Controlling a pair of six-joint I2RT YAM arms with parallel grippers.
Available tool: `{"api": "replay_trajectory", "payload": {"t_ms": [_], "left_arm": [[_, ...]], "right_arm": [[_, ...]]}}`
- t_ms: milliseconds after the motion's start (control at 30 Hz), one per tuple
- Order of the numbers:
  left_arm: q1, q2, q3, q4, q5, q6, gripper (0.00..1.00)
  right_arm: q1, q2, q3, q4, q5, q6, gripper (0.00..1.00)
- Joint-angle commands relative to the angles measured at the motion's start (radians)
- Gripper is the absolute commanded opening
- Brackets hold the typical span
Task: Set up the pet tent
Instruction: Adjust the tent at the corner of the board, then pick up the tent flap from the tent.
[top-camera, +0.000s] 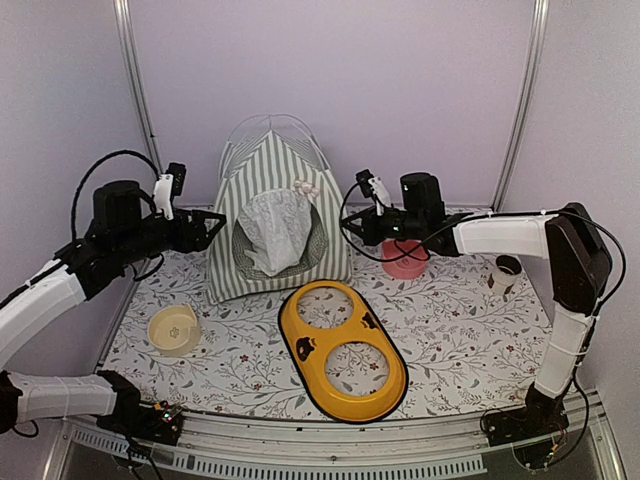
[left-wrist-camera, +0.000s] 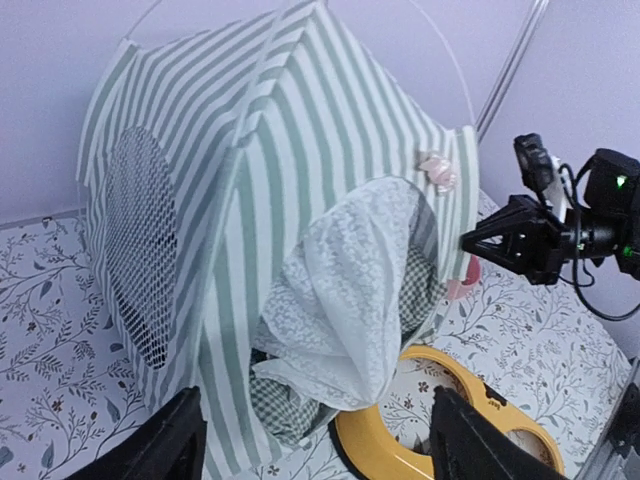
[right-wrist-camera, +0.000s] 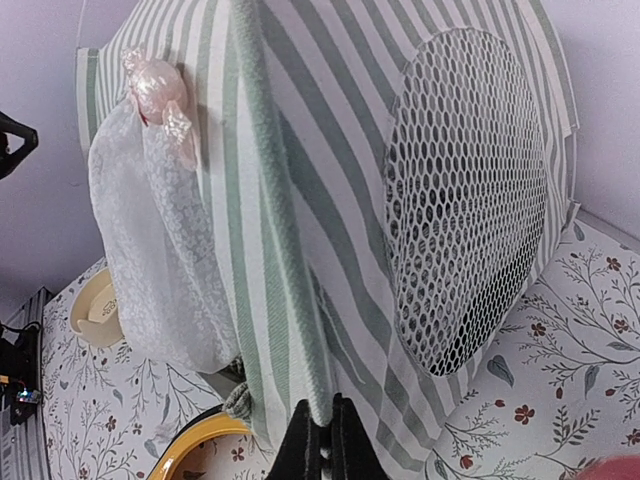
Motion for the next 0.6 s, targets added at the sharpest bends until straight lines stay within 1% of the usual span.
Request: {"api": "replay_trajectory", "payload": {"t_ms": [0,67,167,233,467,567], "left_arm": [[-0.128,-0.042,-0.053,-0.024,-0.107,0.005,0.78],[-0.204,-0.023,-0.072,-0.005,-0.160,-0.014,0.79],[-0.295,0.056,-0.075,0.043,-0.224,-0.033,0.79],[-0.326,0.119,-0.059,0.080,-0.256,-0.052,0.80],[-0.353,0.356,0.038,0.129,-0.359,-0.107,0.81],[-0.360,0.430,0.061,0.159,-0.357,-0.119,0.82]], "right_arm": [[0.008,-0.023,-0.001,-0.025,0.015,0.068,0.00],[0.010,-0.020,0.007,-0.034,0.014,0.063,0.00],[0.010,-0.017,0.011,-0.042,0.012,0.059,0.00],[0.010,-0.017,0.011,-0.047,0.010,0.058,0.00],[0.011,-0.027,0.010,-0.061,0.007,0.053,0.00],[0.010,-0.028,0.008,-0.063,0.009,0.049,0.00]]}}
